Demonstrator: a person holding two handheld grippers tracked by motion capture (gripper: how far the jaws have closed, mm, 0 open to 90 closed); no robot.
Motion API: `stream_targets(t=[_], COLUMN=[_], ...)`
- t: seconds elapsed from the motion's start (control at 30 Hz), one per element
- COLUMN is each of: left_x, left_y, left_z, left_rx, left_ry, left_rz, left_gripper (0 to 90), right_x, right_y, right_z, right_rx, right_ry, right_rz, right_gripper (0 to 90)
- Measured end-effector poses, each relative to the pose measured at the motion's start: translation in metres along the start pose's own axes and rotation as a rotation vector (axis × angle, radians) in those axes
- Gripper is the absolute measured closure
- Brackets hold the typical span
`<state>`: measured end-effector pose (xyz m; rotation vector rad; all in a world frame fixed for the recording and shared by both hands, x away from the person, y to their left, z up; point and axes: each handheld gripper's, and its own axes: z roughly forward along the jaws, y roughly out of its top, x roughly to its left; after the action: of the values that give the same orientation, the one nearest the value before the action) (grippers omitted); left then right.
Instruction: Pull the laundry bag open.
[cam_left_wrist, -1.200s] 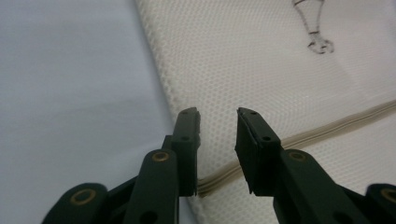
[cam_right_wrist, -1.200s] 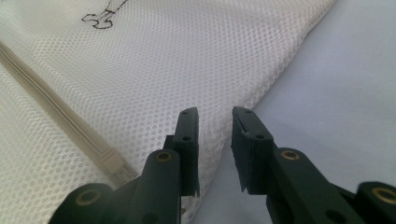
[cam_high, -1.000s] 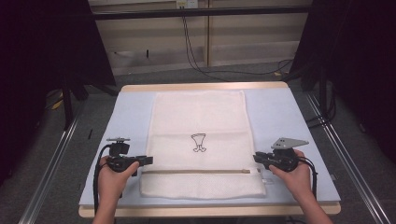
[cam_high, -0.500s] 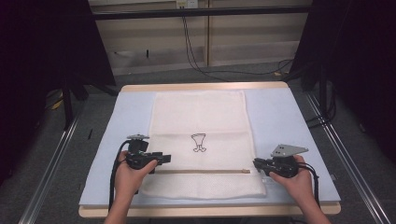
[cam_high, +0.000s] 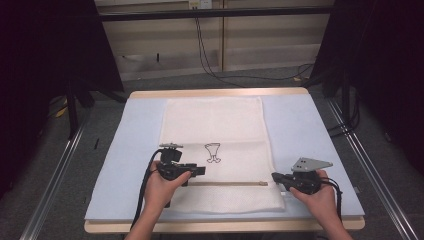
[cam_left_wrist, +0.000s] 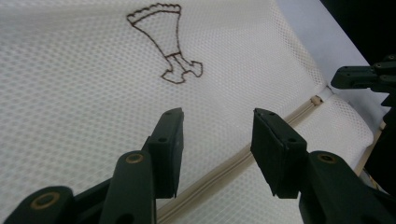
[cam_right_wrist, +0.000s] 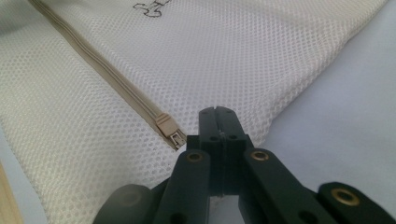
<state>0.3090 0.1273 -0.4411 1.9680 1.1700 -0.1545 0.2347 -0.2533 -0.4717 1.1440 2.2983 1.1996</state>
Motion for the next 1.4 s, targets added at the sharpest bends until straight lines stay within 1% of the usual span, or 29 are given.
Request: stream_targets(t=[0.03, 0.07, 0.13, 0.17, 0.2, 0.23, 0.37, 0.5, 0.53, 0.57, 0.6, 0.63, 0.67, 0.77, 0.8, 0.87, 0.9, 0.93, 1.03, 1.07, 1.1, 1.13, 1.17, 1.2, 1.23, 1.27, 1.33, 1.37, 1.4], left_x=[-0.002, -0.006, -0.011, -0.011, -0.016, -0.018, -0.025, -0.037, -0.04, -0.04, -0.047, -0.047, -0.054, -0.063, -0.066, -0.07, -0.072, -0.074, -0.078, -0.081, -0.081, -0.083, -0.083, -0.085, -0.085, -0.086, -0.086, -0.086, -0.087], left_y=[0.001, 0.001, 0.002, 0.002, 0.003, 0.003, 0.006, 0.009, 0.01, 0.01, 0.011, 0.011, 0.012, 0.012, 0.012, 0.013, 0.013, 0.013, 0.013, 0.013, 0.013, 0.013, 0.013, 0.012, 0.012, 0.013, 0.013, 0.013, 0.013], left_z=[0.003, 0.006, 0.012, 0.012, 0.017, 0.019, 0.028, 0.038, 0.04, 0.04, 0.047, 0.047, 0.056, 0.067, 0.071, 0.076, 0.079, 0.082, 0.087, 0.093, 0.093, 0.098, 0.098, 0.104, 0.104, 0.108, 0.112, 0.113, 0.115], left_rx=[0.008, 0.015, 0.028, 0.028, 0.038, 0.045, 0.043, 0.054, 0.048, 0.048, 0.054, 0.054, 0.072, 0.096, 0.097, 0.099, 0.107, 0.105, 0.119, 0.137, 0.137, 0.161, 0.161, 0.178, 0.178, 0.196, 0.212, 0.215, 0.218], left_ry=[0.001, -0.003, -0.02, -0.02, -0.032, -0.032, -0.044, -0.061, -0.072, -0.072, -0.101, -0.101, -0.113, -0.135, -0.145, -0.156, -0.158, -0.17, -0.162, -0.166, -0.166, -0.168, -0.168, -0.177, -0.177, -0.179, -0.179, -0.175, -0.166], left_rz=[0.015, 0.02, 0.019, 0.019, 0.028, 0.028, 0.037, 0.043, 0.037, 0.037, 0.023, 0.023, 0.03, 0.029, 0.022, 0.018, 0.029, 0.017, 0.021, 0.017, 0.017, 0.026, 0.026, 0.015, 0.015, 0.001, -0.007, -0.021, -0.019], left_gripper=[54.5, 54.1, 54.0, 54.1, 54.1, 54.4, 54.0, 53.4, 53.7, 53.9, 54.2, 54.6, 55.0, 56.8, 58.2, 59.7, 60.3, 62.2, 63.9, 63.6, 62.7, 62.2, 62.3, 63.2, 63.2, 63.8, 64.4, 65.1, 65.9], right_x=[0.001, 0.001, 0.002, 0.001, 0.002, 0.001, 0.0, 0.0, 0.0, 0.0, 0.001, 0.001, 0.002, 0.003, 0.003, 0.003, 0.003, 0.003, 0.003, 0.003, 0.003, 0.003, 0.003, 0.004, 0.004, 0.004, 0.004, 0.004, 0.004], right_y=[0.0, 0.0, -0.001, -0.001, -0.001, -0.001, -0.002, -0.002, -0.002, -0.002, -0.001, -0.001, -0.001, -0.001, -0.002, -0.003, -0.004, -0.004, -0.004, -0.005, -0.005, -0.005, -0.006, -0.005, -0.006, -0.006, -0.006, -0.006, -0.006], right_z=[0.0, 0.001, 0.002, 0.002, 0.002, 0.002, 0.001, 0.002, 0.002, 0.002, 0.003, 0.003, 0.003, 0.005, 0.004, 0.004, 0.005, 0.005, 0.005, 0.007, 0.008, 0.008, 0.009, 0.009, 0.009, 0.009, 0.01, 0.01, 0.01], right_rx=[0.0, 0.004, 0.013, 0.017, 0.02, 0.022, 0.025, 0.034, 0.039, 0.039, 0.038, 0.038, 0.042, 0.047, 0.047, 0.053, 0.053, 0.052, 0.06, 0.069, 0.072, 0.077, 0.079, 0.082, 0.083, 0.087, 0.084, 0.083, 0.084], right_ry=[-0.002, -0.006, -0.01, -0.009, -0.016, -0.019, -0.024, -0.023, -0.024, -0.024, -0.028, -0.028, -0.019, -0.015, -0.007, -0.01, -0.008, -0.003, -0.002, -0.003, -0.001, -0.005, -0.004, -0.008, -0.005, -0.006, -0.007, -0.007, -0.006], right_rz=[0.0, -0.002, -0.005, -0.011, -0.01, -0.006, 0.001, -0.009, -0.009, -0.009, -0.014, -0.014, -0.014, -0.022, -0.023, -0.02, -0.016, -0.015, -0.015, -0.012, -0.01, -0.004, -0.004, -0.006, -0.005, -0.004, -0.011, -0.012, -0.009], right_gripper=[90.0, 90.0, 90.0, 90.0, 90.0, 90.0, 90.0, 90.0, 90.0, 90.0, 90.0, 90.0, 90.0, 90.0, 90.0, 90.0, 90.0, 90.0, 90.0, 90.0, 90.0, 90.0, 90.0, 90.0, 90.0, 90.0, 90.0, 90.0, 90.0])
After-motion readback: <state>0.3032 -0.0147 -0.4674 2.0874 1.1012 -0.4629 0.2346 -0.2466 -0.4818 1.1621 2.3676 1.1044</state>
